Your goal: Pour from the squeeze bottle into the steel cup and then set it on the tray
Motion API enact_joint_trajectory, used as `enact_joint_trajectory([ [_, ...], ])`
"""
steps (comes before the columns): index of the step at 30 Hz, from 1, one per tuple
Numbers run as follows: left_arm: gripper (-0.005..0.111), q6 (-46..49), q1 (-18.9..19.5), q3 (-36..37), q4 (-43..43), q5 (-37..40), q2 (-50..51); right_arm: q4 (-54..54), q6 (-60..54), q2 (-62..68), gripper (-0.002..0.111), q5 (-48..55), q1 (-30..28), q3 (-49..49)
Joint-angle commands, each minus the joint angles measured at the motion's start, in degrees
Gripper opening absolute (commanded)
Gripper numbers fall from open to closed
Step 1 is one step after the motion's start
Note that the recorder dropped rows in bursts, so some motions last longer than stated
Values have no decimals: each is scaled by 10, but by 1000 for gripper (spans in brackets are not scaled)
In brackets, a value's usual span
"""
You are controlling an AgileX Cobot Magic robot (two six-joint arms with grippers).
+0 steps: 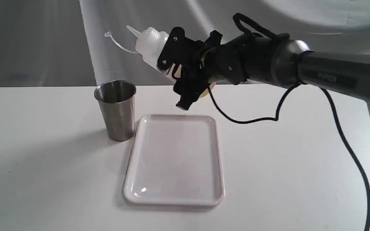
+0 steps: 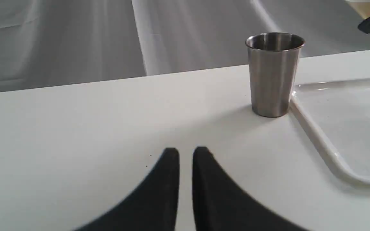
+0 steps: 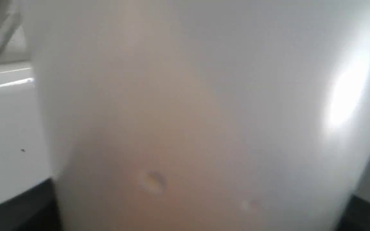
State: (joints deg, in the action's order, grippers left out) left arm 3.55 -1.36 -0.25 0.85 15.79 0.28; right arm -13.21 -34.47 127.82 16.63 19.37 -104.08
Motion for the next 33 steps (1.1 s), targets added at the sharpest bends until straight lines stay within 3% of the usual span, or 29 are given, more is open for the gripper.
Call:
enact_joint_trajectory([
  [1, 8, -1, 1, 3, 3, -6, -3, 3, 0, -12, 0, -42, -3, -7],
  [8, 8, -1, 1, 3, 3, -6, -3, -11, -15, -38, 0, -33, -3, -7],
  [19, 8, -1, 1, 3, 3, -6, -3, -108, -45, -41, 0, 98, 0, -95],
  [33, 8, -1, 1, 3, 3, -6, -3, -194, -51, -17, 0, 102, 25, -100],
])
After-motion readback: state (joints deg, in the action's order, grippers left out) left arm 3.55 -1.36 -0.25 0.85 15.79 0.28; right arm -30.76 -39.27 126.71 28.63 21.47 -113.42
